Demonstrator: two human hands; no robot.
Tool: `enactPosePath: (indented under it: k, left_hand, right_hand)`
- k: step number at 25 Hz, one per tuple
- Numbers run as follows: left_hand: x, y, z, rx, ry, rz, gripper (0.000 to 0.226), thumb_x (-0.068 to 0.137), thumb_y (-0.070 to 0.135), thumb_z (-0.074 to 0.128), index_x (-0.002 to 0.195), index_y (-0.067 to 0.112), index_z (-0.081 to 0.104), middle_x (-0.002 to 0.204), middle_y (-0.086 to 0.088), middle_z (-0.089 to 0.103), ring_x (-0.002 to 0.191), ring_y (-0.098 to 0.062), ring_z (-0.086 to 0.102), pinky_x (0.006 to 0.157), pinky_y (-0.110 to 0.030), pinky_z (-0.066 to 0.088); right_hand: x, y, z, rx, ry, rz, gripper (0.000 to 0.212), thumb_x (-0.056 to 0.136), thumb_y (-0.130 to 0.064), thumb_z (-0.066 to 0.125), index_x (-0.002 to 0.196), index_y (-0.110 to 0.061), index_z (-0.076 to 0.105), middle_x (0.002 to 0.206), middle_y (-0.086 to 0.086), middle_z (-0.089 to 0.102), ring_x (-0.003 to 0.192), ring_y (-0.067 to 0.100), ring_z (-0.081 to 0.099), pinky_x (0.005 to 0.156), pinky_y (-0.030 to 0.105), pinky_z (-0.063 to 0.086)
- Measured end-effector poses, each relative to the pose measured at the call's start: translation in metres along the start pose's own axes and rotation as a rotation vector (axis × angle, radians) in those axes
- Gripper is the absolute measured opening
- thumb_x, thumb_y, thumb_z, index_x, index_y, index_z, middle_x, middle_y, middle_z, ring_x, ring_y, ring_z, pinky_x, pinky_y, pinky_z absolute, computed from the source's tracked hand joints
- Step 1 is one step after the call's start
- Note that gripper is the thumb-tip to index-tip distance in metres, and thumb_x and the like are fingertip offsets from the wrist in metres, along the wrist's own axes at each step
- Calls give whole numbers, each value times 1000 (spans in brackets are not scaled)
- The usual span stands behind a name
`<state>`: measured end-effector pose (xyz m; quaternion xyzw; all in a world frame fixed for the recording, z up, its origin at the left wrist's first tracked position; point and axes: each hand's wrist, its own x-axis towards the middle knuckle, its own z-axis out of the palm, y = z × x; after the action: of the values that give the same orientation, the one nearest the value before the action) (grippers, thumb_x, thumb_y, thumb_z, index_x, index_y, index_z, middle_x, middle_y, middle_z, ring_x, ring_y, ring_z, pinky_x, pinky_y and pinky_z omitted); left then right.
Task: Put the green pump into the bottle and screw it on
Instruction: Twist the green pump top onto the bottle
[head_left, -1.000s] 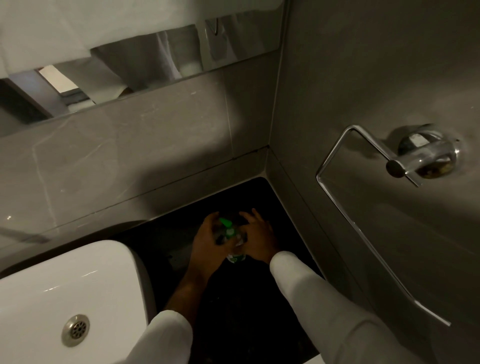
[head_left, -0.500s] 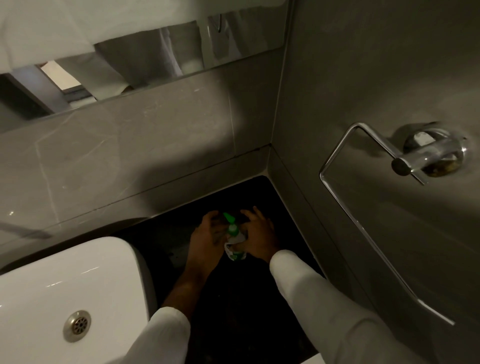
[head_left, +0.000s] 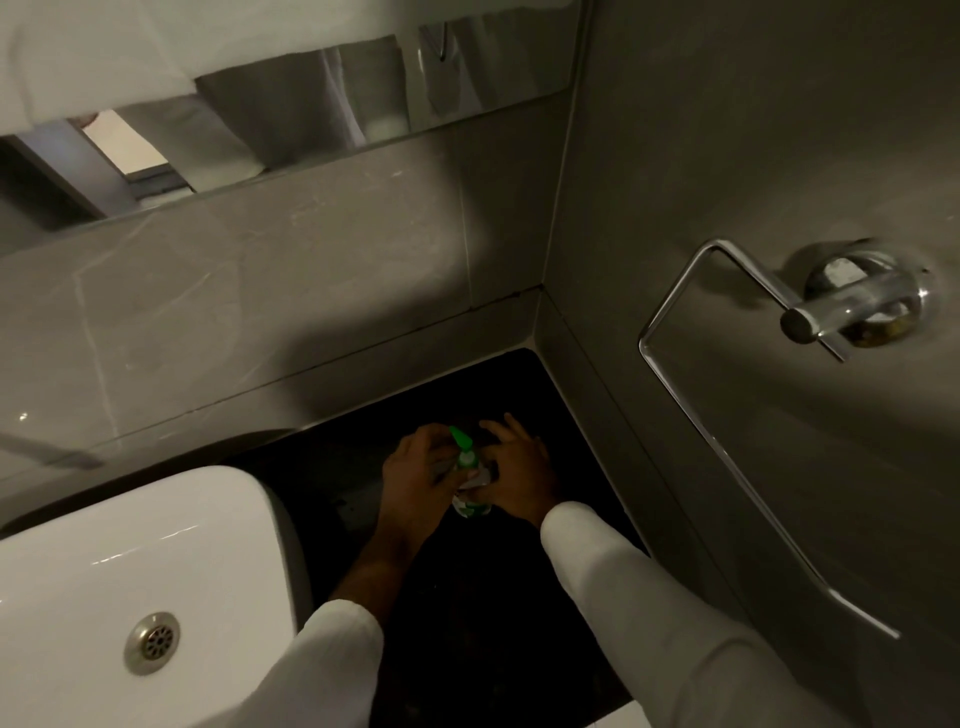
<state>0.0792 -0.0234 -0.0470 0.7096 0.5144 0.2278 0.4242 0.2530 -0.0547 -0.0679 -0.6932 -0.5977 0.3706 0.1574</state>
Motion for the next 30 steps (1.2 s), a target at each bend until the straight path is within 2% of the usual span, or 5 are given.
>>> enactPosePath:
  k: [5,12,15,20,30]
  left_hand:
    - [22,14,-34,418,-192,183,61,79,45,76,136,41,54,137,15,56,132,-16,47,110,-38,41]
    - [41,78,-43,1231,-459,414,29,94,41,53,117,33,68,114,1,69,118,-25,57,102,-46,37]
    - [44,85,-43,1226,-452,367,33,97,46,47,117,29,68,110,-4,72,108,-29,65,90,-38,42]
    - [44,73,-35,691,-458,-221,36,92,49,54,97,18,71,91,-5,75,89,-23,70,88,-42,56]
    - [35,52,-49,425,-477,-183,32,79,58,72,67,29,65,67,13,63,65,2,59,56,-16,37]
  right_hand:
    - [5,-1,5,-46,-50,-4,56,66,-48,81,117,-29,68,160,-8,32,153,28,10,119,59,18]
    - [0,-3,2,-14,-55,-23,50,67,-41,83,113,-28,71,159,-5,35,153,30,10,118,62,18]
    - [0,-4,3,-6,-34,-19,50,66,-39,84,113,-26,72,158,-5,36,153,30,11,118,62,20]
    - [1,-2,10,-22,3,-28,45,65,-41,84,107,-26,74,156,-7,40,152,28,15,117,60,23]
    - [-17,-1,13,-102,61,-64,57,65,-52,77,119,-38,66,156,-11,37,153,24,5,118,66,2]
